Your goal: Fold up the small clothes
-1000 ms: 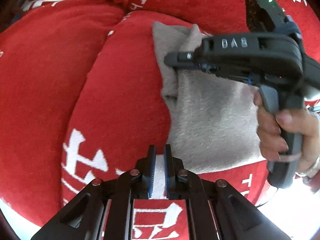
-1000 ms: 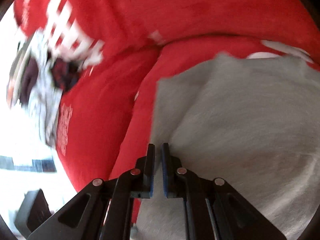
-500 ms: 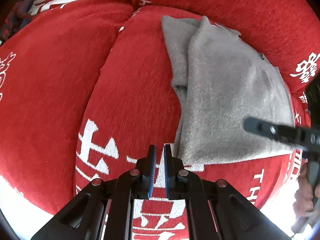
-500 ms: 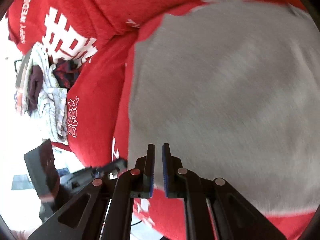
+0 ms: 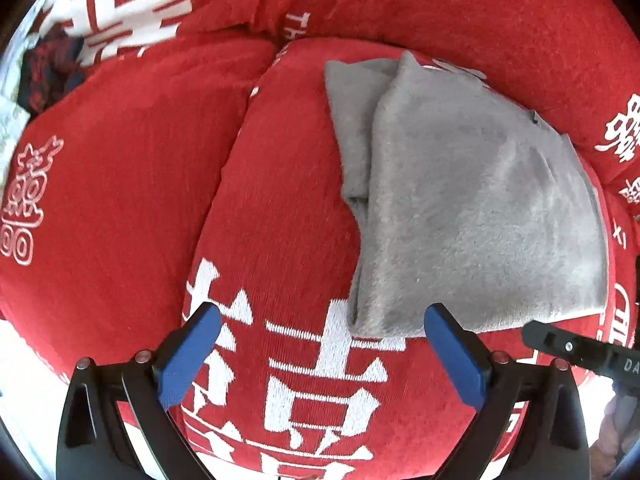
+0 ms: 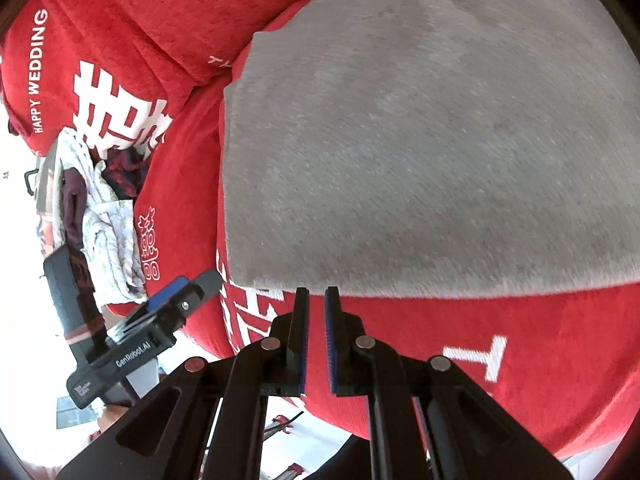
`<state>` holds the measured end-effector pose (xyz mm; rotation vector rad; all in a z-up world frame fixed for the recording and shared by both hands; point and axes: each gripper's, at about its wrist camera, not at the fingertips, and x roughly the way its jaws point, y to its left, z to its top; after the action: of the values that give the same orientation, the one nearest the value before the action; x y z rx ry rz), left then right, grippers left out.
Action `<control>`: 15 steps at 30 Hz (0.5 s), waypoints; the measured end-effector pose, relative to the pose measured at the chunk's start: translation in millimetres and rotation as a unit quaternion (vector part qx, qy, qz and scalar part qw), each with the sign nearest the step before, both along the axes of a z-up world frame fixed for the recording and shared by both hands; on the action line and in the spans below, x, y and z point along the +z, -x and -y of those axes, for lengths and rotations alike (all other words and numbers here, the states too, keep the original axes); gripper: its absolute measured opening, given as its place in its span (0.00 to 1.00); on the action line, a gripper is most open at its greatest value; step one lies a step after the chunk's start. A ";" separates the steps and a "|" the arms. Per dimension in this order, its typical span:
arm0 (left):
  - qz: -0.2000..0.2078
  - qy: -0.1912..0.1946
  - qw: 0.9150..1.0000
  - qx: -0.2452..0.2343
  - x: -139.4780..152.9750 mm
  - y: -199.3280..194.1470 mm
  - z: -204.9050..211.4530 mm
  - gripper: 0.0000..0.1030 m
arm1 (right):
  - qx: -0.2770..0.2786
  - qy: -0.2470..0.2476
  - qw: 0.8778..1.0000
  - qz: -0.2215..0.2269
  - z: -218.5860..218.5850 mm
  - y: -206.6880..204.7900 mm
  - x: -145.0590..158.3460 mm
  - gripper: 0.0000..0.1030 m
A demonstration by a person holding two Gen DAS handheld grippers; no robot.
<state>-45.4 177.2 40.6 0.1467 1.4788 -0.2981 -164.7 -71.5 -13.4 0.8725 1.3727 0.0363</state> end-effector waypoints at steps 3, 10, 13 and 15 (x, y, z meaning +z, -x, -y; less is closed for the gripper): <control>0.007 -0.009 1.000 0.002 3.4 -0.8 5.0 0.99 | -0.004 0.006 1.000 0.003 6.4 8.4 5.4 0.12; 0.006 -0.020 1.000 -0.006 3.9 -3.4 19.2 0.99 | -0.026 0.021 0.999 0.004 33.1 27.5 11.5 0.25; -0.011 -0.019 1.000 -0.011 -0.4 -2.7 27.0 0.99 | -0.043 0.029 0.999 -0.001 50.6 37.9 10.8 0.26; -0.016 -0.020 1.000 -0.012 -1.9 -2.3 31.3 0.99 | -0.056 0.035 0.998 -0.006 63.7 47.0 10.0 0.29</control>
<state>-43.1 145.9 38.7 0.1922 1.5162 -0.2910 -211.7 -135.2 -3.4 0.8894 1.3262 -0.1031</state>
